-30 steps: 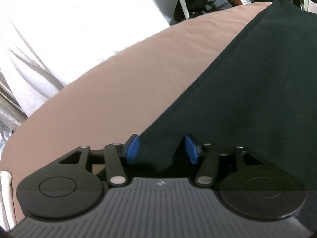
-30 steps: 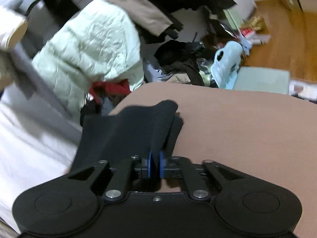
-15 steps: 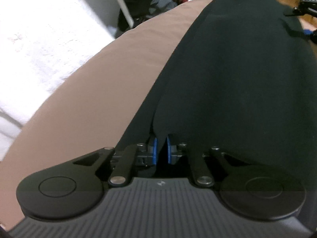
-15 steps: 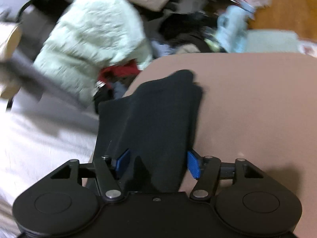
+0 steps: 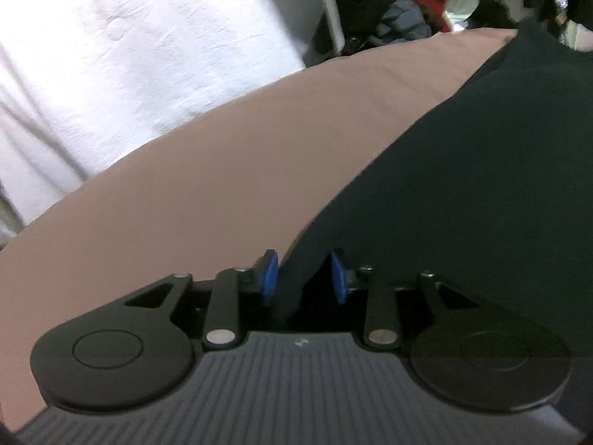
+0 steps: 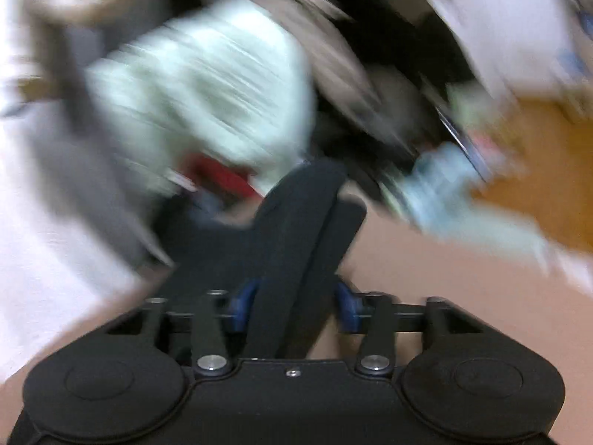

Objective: Fold clothes

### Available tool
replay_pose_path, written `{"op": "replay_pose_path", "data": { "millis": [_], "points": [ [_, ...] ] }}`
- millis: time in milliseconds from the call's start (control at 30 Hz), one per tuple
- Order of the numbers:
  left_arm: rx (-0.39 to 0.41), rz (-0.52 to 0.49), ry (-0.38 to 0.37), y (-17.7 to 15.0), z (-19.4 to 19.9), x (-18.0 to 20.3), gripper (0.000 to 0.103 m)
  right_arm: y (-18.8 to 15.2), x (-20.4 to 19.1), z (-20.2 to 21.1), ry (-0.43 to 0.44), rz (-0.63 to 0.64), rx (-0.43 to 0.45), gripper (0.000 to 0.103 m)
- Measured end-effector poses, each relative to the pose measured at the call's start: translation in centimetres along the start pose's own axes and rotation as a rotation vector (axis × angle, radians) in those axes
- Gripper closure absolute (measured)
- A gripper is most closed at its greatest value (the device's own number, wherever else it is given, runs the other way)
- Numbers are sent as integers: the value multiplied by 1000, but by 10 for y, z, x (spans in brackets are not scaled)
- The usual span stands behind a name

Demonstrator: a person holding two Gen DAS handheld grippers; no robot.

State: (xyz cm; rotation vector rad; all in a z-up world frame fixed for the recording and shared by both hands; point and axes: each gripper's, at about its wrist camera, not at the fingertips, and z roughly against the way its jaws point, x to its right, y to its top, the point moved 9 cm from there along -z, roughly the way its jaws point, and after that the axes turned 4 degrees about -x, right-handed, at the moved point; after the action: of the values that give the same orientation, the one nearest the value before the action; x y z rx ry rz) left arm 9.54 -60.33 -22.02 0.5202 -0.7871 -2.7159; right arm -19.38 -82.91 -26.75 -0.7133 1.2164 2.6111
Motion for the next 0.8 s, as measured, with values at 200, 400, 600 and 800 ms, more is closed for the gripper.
{"op": "replay_pose_path", "data": {
  "millis": [200,400,600,800],
  "points": [
    [104,74,67,-57,104,-55,30,-2,27,30,100,-193,-88,47],
    [-30,383,77,-188,163,-142,21,-28,4,52,183,-215,-205,45],
    [-181,684,184,-333,203,-211,21,-62,-36,80,331,-248,-354,40],
    [-137,981,137,-405,209,-232,21,-101,-67,108,319,-175,-455,40]
  ]
}}
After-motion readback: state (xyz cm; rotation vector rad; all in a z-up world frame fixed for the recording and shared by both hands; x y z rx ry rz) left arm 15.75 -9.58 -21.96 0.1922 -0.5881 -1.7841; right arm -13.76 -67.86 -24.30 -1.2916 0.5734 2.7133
